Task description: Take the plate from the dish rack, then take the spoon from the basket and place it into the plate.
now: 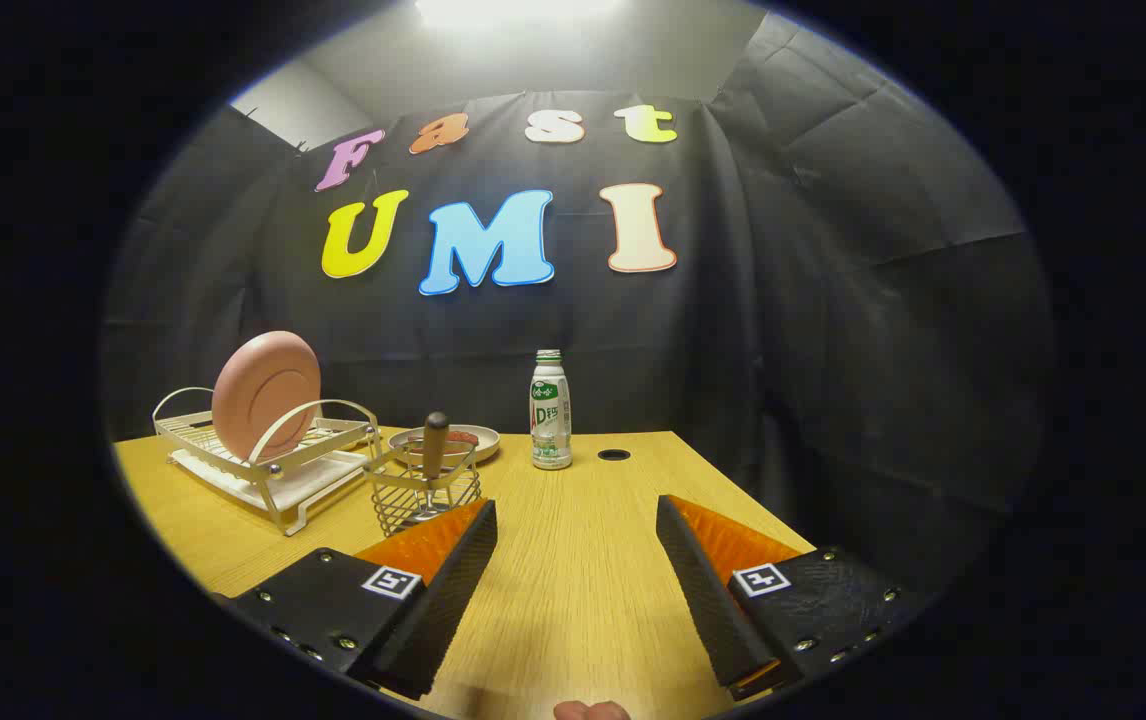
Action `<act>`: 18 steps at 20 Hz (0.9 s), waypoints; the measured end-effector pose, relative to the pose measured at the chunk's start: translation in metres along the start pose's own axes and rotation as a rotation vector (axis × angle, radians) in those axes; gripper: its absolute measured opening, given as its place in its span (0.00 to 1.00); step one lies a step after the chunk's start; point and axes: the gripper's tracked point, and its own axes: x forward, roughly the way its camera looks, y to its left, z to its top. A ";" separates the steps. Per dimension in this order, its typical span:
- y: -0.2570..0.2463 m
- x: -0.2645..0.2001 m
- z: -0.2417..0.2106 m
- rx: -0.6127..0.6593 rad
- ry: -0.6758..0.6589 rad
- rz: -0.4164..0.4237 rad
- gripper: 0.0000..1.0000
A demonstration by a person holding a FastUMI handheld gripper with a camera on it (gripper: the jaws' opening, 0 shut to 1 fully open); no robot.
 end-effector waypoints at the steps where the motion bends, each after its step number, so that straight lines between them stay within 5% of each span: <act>1: -0.001 0.009 0.002 0.008 -0.006 -0.002 0.97; 8: -0.013 0.040 0.036 0.012 -0.031 -0.033 0.98; 18: 0.039 -0.017 0.142 -0.010 -0.028 -0.016 0.98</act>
